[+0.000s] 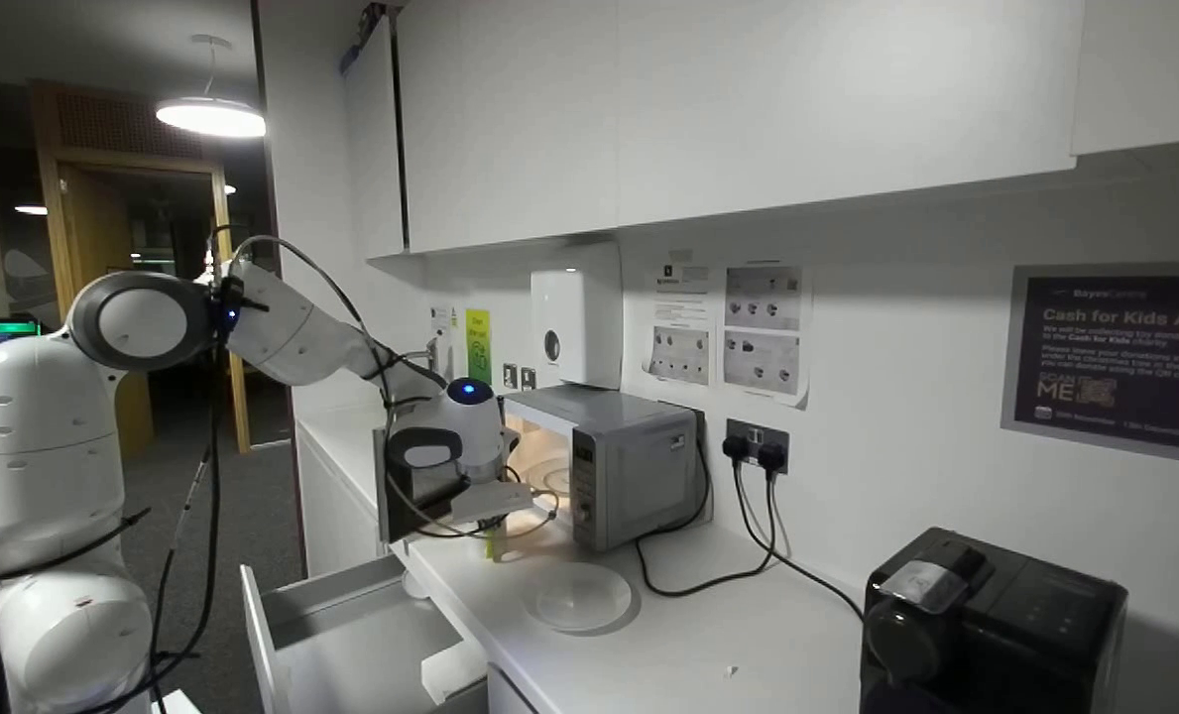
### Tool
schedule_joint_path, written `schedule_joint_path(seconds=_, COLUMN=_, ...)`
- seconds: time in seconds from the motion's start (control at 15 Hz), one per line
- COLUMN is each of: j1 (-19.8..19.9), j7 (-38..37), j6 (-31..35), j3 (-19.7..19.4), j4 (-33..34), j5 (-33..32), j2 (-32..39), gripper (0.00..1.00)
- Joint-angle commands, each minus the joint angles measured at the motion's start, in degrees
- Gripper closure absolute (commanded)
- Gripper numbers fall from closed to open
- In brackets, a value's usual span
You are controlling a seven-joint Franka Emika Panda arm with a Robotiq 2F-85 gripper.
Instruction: Put the cup inside the microwave
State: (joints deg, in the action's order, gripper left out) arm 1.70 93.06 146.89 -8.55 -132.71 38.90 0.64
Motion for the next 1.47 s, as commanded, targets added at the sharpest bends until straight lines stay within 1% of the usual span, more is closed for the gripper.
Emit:
schedule_joint_path(seconds=0.0, j1=1.6, j7=-2.7, j6=-1.5, j3=1.1, j4=0.5, j5=-1.0, j2=-1.3, gripper=0.97)
schedule_joint_path(seconds=0.07, j1=1.6, j7=-3.3, j6=-1.4, j3=1.1, j4=0.4, j5=-1.1, j2=-1.3, gripper=0.96)
schedule_joint_path(seconds=0.47, j1=1.4, j7=-10.1, j6=-0.1, j3=1.3, j4=0.5, j5=-4.0, j2=-2.4, gripper=0.96)
schedule_joint_path(seconds=0.8, j1=1.1, j7=-24.5, j6=2.7, j3=1.7, j4=1.7, j5=-10.9, j2=-2.8, gripper=0.96)
schedule_joint_path(seconds=0.93, j1=0.8, j7=-31.8, j6=3.8, j3=2.0, j4=2.3, j5=-14.2, j2=-2.8, gripper=0.96)
schedule_joint_path(seconds=1.2, j1=0.4, j7=-45.5, j6=7.7, j3=3.2, j4=3.1, j5=-19.7, j2=-2.3, gripper=0.96)
schedule_joint_path(seconds=1.4, j1=0.2, j7=-53.6, j6=9.8, j3=4.1, j4=3.3, j5=-23.9, j2=-2.2, gripper=0.96)
